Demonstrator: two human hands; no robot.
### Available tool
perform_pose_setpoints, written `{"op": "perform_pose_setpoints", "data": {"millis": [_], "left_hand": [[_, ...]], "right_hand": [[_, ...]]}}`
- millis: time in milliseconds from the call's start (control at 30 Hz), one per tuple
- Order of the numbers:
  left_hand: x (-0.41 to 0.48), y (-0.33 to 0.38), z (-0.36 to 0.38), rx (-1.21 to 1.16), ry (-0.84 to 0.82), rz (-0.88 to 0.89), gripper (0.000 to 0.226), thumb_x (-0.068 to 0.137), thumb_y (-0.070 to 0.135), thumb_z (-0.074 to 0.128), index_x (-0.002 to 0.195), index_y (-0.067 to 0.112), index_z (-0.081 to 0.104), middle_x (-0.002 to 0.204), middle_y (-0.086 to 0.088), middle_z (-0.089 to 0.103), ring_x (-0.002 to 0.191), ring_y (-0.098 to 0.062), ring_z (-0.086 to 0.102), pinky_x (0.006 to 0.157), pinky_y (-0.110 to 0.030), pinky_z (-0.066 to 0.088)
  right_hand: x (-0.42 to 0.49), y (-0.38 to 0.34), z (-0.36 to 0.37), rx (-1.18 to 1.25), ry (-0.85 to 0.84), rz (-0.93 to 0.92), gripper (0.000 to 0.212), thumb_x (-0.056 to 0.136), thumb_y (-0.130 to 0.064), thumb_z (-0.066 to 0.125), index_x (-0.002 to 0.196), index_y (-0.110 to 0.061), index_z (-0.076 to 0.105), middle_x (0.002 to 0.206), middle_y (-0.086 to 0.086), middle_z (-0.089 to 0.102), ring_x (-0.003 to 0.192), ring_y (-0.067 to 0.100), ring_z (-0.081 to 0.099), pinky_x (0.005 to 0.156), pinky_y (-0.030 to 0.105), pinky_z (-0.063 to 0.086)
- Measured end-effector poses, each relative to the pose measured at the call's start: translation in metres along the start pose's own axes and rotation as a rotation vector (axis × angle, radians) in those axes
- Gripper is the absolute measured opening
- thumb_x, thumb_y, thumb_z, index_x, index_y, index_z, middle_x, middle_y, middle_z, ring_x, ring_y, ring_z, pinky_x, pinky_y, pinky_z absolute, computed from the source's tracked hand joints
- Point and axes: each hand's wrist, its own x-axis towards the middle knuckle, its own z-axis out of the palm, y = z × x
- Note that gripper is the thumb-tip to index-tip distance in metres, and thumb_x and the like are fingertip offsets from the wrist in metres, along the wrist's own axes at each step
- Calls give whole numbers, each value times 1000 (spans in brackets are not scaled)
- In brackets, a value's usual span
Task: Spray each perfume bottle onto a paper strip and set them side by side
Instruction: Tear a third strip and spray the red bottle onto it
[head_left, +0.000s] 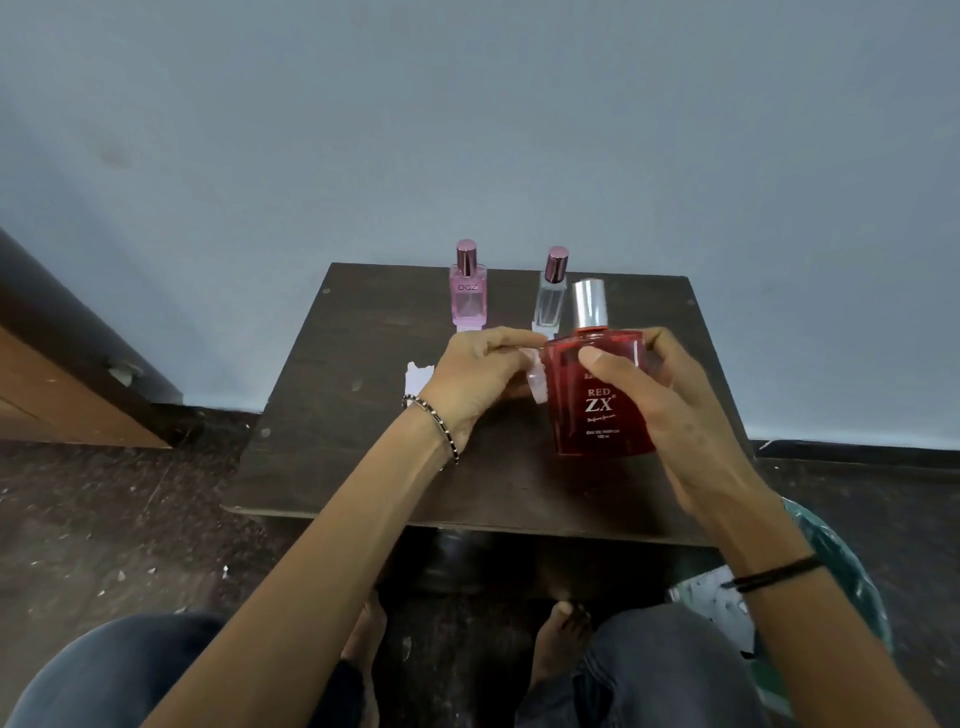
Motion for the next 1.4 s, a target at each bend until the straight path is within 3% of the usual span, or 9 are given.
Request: {"op": "perform_pose_setpoints", "data": {"millis": [233,400,500,700,867,933,1033,1167,1400], "left_hand": [[17,-2,38,82,-85,41,32,96,-12,54,125,0,60,108,-24,65,93,-29,71,81,-30,62],[28,5,57,138,-141,18,46,94,-9,59,137,3,48,109,-26,65,101,-36,72,91,-39,60],[34,9,67,167,-164,4,53,92,-9,63,139,4,43,108,-23,66,92,-29,72,83,-33,62],[42,5,86,149,-127,-43,43,88,-5,71,121,3,45,121,-28,64,101,-38,72,89,-46,60],[52,-3,91,151,-36,-18,23,86,-3,73,90,9,54,105,-23,68,72,-26,71,65,-31,64],[54,-4,92,143,-13,-33,17,87,-3,73,95,3,59,101,-23,69,65,-23,69,60,-27,63],[58,-4,92,133,11,-64,37,87,-1,74,119,-10,59,104,-27,72,70,-29,73,62,-30,64],[60,-4,91,122,-2,-87,36,86,0,75,117,-11,61,100,-27,74,64,-25,75,56,-27,63],[58,1,90,116,-17,-93,30,86,-1,75,110,-4,56,97,-26,74,58,-22,73,54,-28,62]], "right_hand": [[30,-5,-48,-110,90,-56,41,92,-35,68,127,-22,52,126,0,63,110,16,63,84,36,58],[49,-9,-68,-160,77,-101,38,94,-37,66,124,-24,49,112,-8,64,98,8,65,57,13,56],[61,-11,-76,-165,88,-149,34,95,-33,66,121,-22,48,106,-12,64,90,5,66,53,9,52],[82,-11,-85,-175,126,-243,30,96,-34,67,117,-25,47,110,-10,67,96,6,68,61,10,54],[98,-9,-84,-191,120,-358,34,94,-29,71,118,-17,50,115,-9,67,101,-4,68,78,14,56],[104,-7,-83,-197,76,-375,38,92,-27,73,120,-15,50,119,-4,67,108,4,68,86,22,58],[112,-4,-81,-240,-1,-382,38,93,-26,73,122,-17,50,122,-2,67,114,9,66,98,29,55],[115,-1,-78,-271,-109,-337,37,93,-26,70,123,-16,49,120,-4,67,113,6,67,98,27,55],[118,1,-81,-276,-173,-290,47,87,-32,71,125,-14,49,129,3,66,121,14,64,104,36,52]]}}
